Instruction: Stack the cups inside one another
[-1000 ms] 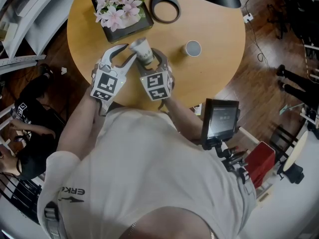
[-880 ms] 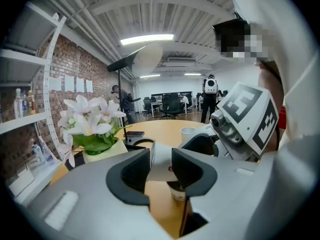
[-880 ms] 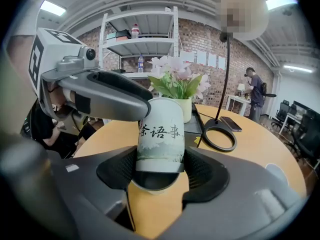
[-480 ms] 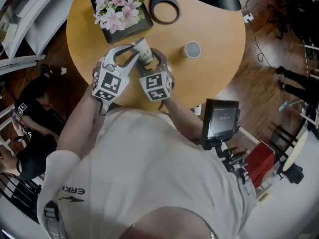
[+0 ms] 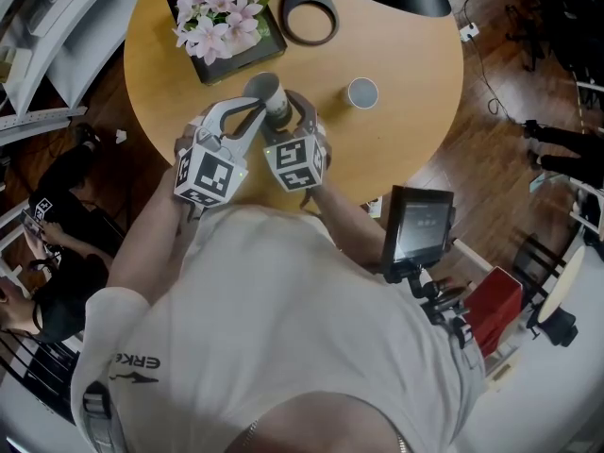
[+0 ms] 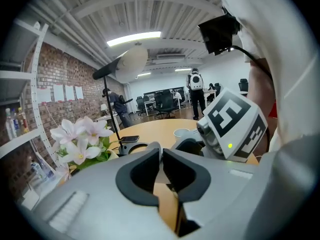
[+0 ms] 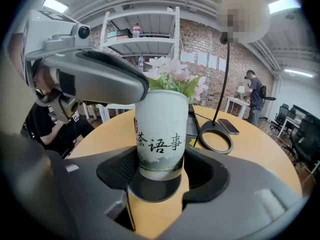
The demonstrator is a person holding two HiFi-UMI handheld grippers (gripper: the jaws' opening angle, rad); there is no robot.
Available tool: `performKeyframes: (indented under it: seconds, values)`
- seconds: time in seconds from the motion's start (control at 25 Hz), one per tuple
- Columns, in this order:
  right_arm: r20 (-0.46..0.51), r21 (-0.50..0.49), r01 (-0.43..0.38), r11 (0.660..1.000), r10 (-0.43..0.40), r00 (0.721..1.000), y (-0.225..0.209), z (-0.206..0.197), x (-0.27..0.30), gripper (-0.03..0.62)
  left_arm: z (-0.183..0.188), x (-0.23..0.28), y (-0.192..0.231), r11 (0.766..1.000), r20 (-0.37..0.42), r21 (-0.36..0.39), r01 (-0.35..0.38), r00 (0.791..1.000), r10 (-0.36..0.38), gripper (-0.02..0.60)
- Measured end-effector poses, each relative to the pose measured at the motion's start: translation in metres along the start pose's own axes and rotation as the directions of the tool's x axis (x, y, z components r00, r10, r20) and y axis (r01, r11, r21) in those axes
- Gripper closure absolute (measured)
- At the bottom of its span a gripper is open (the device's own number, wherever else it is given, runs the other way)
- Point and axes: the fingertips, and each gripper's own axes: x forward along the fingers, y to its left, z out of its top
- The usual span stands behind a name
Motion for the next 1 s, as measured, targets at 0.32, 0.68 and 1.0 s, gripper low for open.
performKeyframes:
  seconds: [0.32,0.68,1.0]
  values:
    - [0.019,-0.020,0.017,1.000,-0.017,1.000,-0.002,0.004,-0.009,0.293,0.014,-0.006,-0.023,0.996,-0.003,0.077,0.053,0.999,-0.053,0.558]
    - [0.022,-0.006,0.023,1.000,-0.023,1.000,-0.002,-0.003,-0.018,0.293,0.018,-0.005,-0.048,0.985,-0.034,0.137,0.106,0.994,-0.102,0.560]
    - [0.013,0.020,0.014,1.000,-0.014,1.000,0.001,-0.010,-0.022,0.293,0.017,-0.003,-0.059,0.974,-0.080,0.177,0.139,0.989,-0.127,0.561]
